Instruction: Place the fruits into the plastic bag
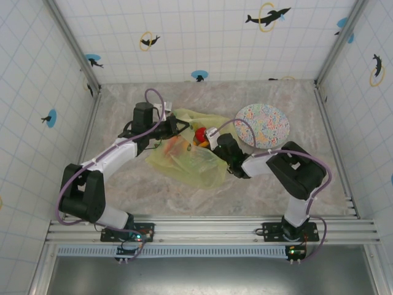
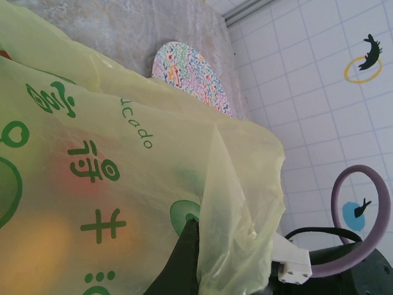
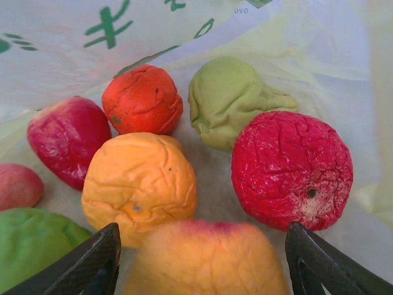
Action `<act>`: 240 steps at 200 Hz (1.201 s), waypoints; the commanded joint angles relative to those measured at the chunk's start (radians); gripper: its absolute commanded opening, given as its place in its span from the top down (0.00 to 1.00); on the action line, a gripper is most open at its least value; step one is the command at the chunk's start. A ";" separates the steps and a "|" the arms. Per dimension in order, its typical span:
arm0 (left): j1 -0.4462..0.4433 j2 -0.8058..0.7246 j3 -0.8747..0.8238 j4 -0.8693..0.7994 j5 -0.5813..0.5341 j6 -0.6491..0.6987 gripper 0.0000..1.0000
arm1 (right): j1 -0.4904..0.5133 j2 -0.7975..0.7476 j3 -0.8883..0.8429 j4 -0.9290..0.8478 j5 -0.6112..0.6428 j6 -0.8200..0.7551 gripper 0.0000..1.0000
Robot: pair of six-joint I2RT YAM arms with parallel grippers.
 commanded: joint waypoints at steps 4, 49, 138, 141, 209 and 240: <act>-0.004 -0.024 0.003 0.015 0.014 -0.002 1.00 | 0.009 0.004 0.039 0.039 0.028 0.023 0.23; -0.003 -0.023 0.003 0.015 0.015 -0.004 1.00 | 0.009 -0.071 0.008 -0.012 0.046 0.015 0.20; -0.003 -0.021 0.003 0.013 0.014 -0.003 1.00 | -0.020 -0.322 -0.078 -0.301 -0.242 -0.045 0.21; -0.004 -0.021 0.003 0.013 0.014 -0.004 1.00 | -0.024 -0.330 -0.079 -0.315 -0.258 -0.045 0.21; -0.003 -0.019 0.002 0.015 0.013 -0.006 1.00 | -0.117 -0.534 -0.175 -0.519 -0.237 0.038 0.27; -0.004 -0.018 0.000 0.015 0.014 -0.005 1.00 | -0.161 -0.594 -0.204 -0.596 -0.220 0.072 0.30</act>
